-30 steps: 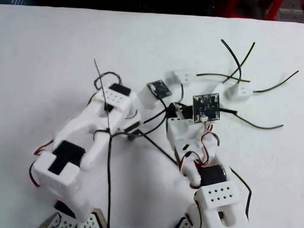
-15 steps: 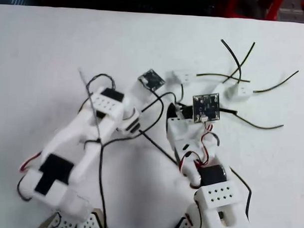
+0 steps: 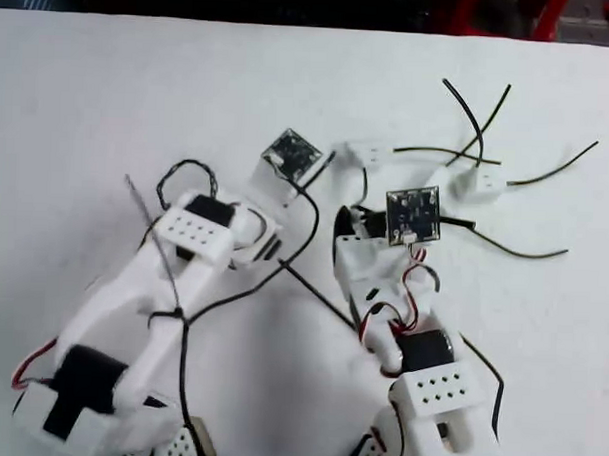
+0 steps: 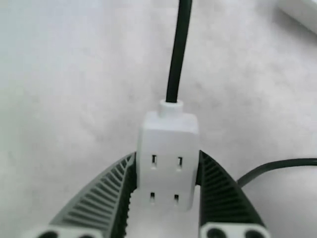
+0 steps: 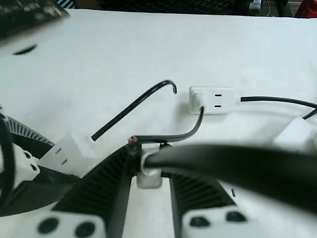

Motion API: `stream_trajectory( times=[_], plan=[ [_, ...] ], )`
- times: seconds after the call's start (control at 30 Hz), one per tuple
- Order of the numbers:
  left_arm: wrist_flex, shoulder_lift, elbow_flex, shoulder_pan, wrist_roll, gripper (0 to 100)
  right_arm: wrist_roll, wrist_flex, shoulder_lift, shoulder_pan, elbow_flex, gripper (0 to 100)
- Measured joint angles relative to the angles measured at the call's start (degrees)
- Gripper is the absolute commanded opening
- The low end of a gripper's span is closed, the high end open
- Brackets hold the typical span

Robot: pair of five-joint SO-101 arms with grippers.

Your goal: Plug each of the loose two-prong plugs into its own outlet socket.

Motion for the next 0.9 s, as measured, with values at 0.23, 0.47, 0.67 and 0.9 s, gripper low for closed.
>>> stream_trajectory(
  times=[0.23,0.47,0.67,0.9],
  plan=[
    [-0.5,-7.1,3.8,-0.1,0.4,2,0.0,0.0,0.0,0.0,0.0,1.7],
    [-2.1,-7.3,5.5,0.0,0.5,2,0.0,0.0,0.0,0.0,0.0,1.7],
    [-2.1,-7.3,9.1,0.3,-1.2,2,0.0,0.0,0.0,0.0,0.0,1.7],
    [-2.1,-7.3,12.8,0.3,-1.7,2,0.0,0.0,0.0,0.0,0.0,1.7]
  ],
)
